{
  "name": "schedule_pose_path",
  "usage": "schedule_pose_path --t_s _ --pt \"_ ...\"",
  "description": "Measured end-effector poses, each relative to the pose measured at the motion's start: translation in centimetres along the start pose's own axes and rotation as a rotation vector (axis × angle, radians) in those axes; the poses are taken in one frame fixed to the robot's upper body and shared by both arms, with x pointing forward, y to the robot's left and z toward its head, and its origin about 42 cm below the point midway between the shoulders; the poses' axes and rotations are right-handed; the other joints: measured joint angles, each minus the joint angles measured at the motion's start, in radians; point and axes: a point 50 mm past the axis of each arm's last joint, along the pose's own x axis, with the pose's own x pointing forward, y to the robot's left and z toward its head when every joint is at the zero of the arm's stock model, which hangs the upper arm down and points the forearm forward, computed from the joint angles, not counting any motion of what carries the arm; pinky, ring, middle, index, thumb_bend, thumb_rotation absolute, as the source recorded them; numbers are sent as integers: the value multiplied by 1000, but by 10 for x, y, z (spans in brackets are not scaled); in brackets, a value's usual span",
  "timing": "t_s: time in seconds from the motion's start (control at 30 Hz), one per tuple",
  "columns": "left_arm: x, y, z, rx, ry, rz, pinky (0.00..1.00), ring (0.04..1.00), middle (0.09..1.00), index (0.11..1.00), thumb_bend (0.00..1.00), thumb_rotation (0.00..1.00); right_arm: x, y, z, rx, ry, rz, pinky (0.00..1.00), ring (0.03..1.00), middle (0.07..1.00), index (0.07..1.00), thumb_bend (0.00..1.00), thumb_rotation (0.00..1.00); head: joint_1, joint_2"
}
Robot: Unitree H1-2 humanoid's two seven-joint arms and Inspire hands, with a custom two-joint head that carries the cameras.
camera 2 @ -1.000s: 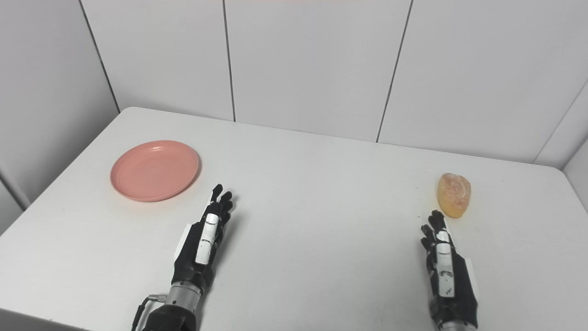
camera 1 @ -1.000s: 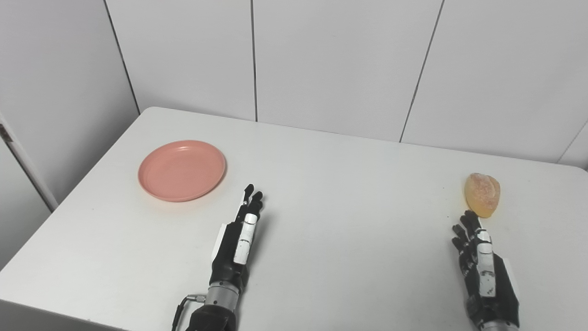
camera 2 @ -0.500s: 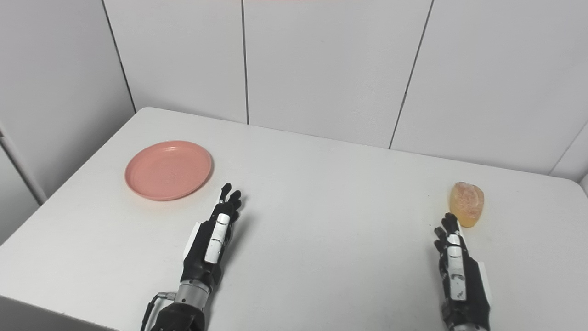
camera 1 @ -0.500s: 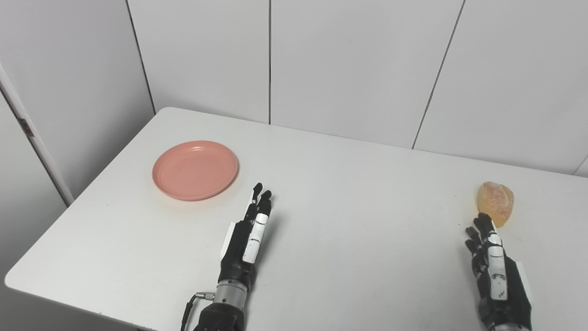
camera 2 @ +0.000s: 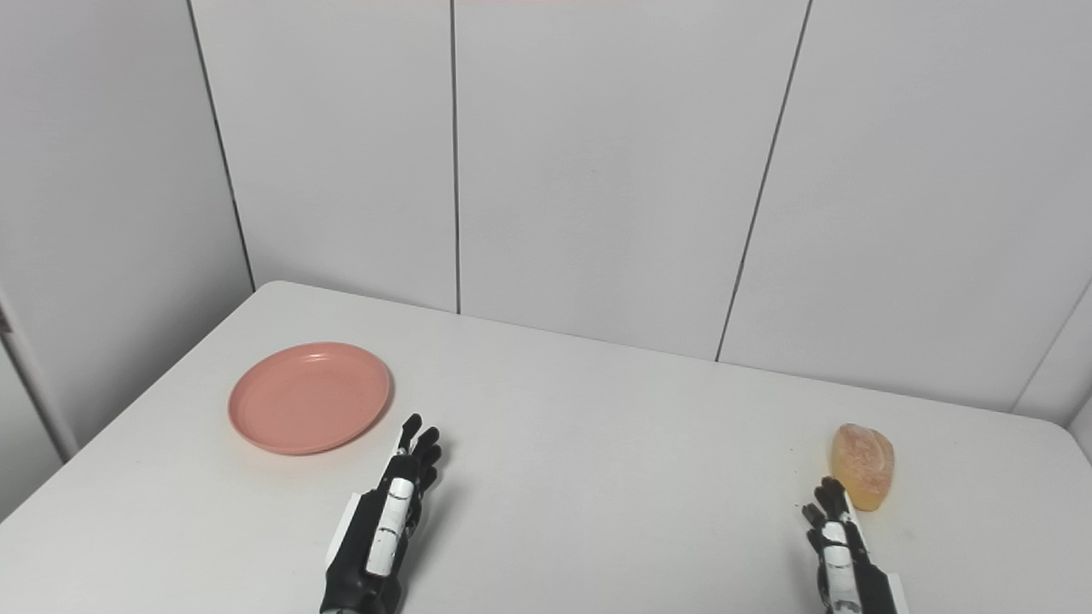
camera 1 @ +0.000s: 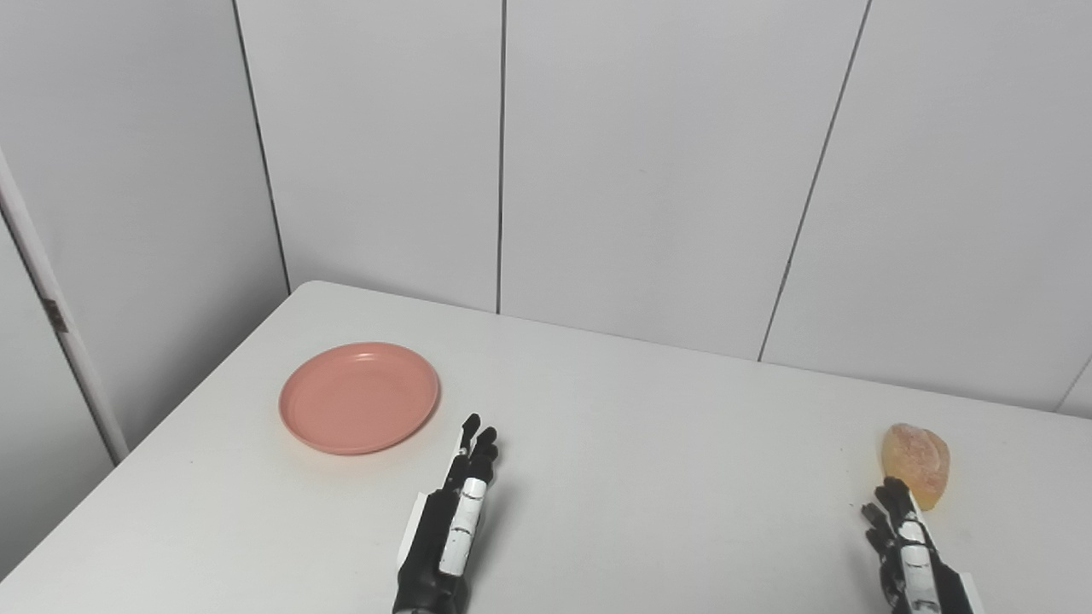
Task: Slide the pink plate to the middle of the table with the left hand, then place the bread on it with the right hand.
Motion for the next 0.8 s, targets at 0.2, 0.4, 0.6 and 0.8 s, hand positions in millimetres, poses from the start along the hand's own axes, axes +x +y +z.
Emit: schedule_pose_path --t_s 0.2,0.4,0.6,0.8 --pt "7 13 8 -48 -12 41 1000 975 967 1000 711 953 -3 0 1 -3 -3 -5 990 956 961 953 680 975 -9 11" --pt "43 31 52 -17 -111 41 1000 981 967 1000 740 979 -4 0 1 -4 -3 -6 983 952 955 950 684 964 -24 12" --pt "84 45 99 60 -146 -18 1000 964 957 1000 821 949 -4 4 2 -1 -7 -3 978 948 950 950 717 953 -37 12" --pt "107 73 130 142 -189 -52 1000 937 925 976 801 858 -5 6 2 -7 -7 7 987 958 958 960 709 950 -35 12"
